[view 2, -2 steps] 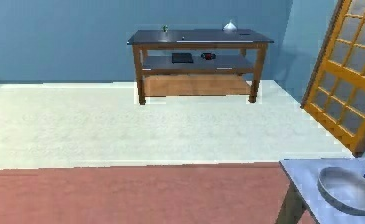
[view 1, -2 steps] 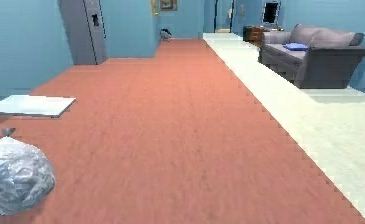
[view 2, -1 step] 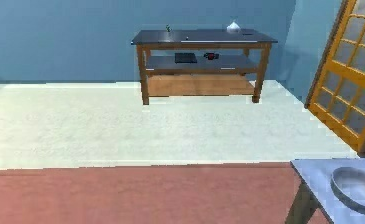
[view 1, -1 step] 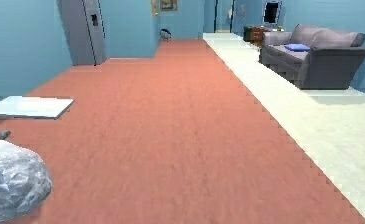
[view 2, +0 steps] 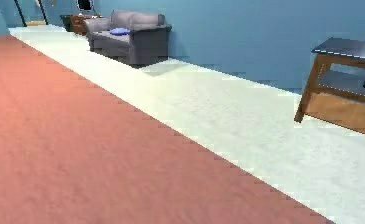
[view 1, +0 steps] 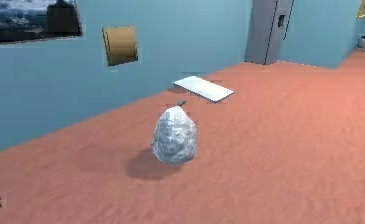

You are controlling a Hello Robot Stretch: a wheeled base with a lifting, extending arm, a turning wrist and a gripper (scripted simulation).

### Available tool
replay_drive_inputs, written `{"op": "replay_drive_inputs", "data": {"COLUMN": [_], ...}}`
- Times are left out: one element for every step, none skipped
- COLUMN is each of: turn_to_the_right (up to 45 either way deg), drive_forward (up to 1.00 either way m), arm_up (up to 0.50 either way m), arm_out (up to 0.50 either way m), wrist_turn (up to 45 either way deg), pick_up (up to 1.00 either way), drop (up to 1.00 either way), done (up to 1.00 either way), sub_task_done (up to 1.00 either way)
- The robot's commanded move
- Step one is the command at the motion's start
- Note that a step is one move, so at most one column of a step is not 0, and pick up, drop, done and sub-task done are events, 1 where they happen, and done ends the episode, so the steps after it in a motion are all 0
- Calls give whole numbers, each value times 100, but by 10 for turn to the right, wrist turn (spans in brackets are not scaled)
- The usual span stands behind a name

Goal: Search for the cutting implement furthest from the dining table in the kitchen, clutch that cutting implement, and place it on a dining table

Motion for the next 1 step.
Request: {"op": "replay_drive_inputs", "data": {"turn_to_the_right": [-450], "drive_forward": [0], "arm_up": [0], "arm_out": [0], "wrist_turn": [0], "pick_up": [0], "drop": [0], "done": [0], "sub_task_done": [0]}}
